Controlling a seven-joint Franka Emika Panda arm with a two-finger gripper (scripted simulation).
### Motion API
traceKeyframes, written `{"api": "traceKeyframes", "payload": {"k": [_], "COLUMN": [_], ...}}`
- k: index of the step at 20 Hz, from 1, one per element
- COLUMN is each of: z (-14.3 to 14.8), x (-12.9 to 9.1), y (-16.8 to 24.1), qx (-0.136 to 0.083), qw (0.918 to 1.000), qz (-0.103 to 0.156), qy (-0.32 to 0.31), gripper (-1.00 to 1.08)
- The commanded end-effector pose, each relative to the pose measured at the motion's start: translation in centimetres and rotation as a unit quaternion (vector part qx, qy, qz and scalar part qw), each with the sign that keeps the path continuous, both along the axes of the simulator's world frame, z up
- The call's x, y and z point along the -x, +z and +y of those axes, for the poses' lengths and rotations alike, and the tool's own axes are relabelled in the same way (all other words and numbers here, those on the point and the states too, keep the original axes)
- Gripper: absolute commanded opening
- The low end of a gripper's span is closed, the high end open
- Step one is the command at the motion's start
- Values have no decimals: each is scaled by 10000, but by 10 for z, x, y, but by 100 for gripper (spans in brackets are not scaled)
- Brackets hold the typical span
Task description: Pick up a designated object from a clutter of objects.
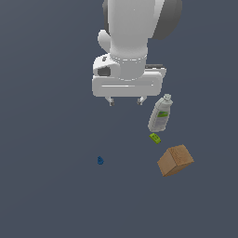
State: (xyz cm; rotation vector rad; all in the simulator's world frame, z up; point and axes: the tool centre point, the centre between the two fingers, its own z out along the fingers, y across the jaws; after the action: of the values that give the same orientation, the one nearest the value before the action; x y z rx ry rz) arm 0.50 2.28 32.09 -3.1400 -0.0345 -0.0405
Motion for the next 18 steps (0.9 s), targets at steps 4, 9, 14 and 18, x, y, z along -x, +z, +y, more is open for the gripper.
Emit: {"api": "traceKeyframes", "payload": {"k": [4,9,14,18], "z": [3,18,20,23], "x": [0,0,1,-3], "y": [-2,-11,-13,-14], "qx": [0,-2,-4,1], "qw": [10000,9999,9999,9999], "qz": [8,44,52,52], "qy": [17,91,100,123], "gripper": [100,100,100,100]}}
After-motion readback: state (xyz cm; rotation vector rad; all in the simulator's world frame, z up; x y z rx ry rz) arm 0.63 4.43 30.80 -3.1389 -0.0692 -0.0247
